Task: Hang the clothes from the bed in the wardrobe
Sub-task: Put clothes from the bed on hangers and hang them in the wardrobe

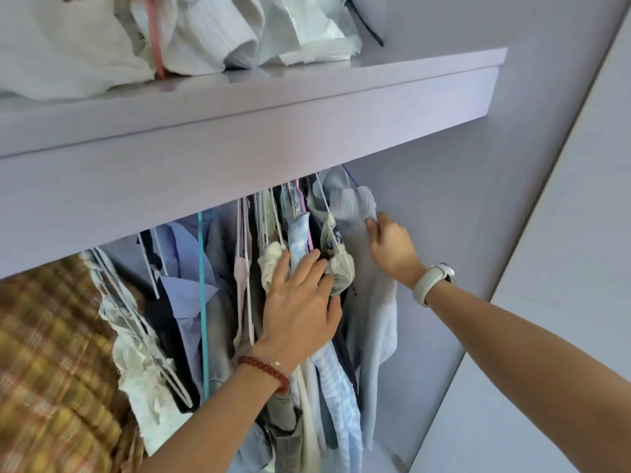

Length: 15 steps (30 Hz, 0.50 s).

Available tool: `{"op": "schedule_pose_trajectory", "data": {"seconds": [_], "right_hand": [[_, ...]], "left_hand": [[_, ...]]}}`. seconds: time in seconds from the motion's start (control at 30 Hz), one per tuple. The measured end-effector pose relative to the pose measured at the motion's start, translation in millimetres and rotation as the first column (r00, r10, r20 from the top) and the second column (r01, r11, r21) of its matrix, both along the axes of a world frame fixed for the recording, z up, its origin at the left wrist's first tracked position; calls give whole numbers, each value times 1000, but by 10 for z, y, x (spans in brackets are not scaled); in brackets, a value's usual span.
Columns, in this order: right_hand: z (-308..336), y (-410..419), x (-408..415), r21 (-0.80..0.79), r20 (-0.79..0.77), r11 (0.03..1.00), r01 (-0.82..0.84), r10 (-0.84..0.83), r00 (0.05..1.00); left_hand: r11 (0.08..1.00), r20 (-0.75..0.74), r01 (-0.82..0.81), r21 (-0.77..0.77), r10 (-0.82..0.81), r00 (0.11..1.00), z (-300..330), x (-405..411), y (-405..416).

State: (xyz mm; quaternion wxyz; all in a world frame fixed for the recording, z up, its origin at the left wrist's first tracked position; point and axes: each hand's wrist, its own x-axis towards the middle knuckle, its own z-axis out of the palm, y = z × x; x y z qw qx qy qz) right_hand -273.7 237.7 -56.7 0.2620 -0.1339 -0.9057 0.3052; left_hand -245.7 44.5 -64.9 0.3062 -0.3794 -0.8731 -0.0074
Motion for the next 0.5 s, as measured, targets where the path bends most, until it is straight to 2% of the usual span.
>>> {"op": "schedule_pose_trajectory", "data": {"seconds": [0.1, 0.27, 0.4, 0.5], "right_hand": [[53, 43, 70, 53, -77, 998, 30, -26, 997], [190, 77, 172, 55, -159, 998, 29, -20, 987], [290, 112, 305, 89, -146, 996, 32, -19, 989], [16, 136, 711, 71, -138, 995, 70, -59, 989]], "left_hand": [[1000, -12, 5, 27, -5, 1000, -6, -3, -5], [999, 11, 7, 54, -7, 1000, 8, 25, 14], [998, 37, -7, 64, 4, 999, 14, 40, 58], [998, 77, -23, 58, 19, 997, 14, 66, 101]]}}
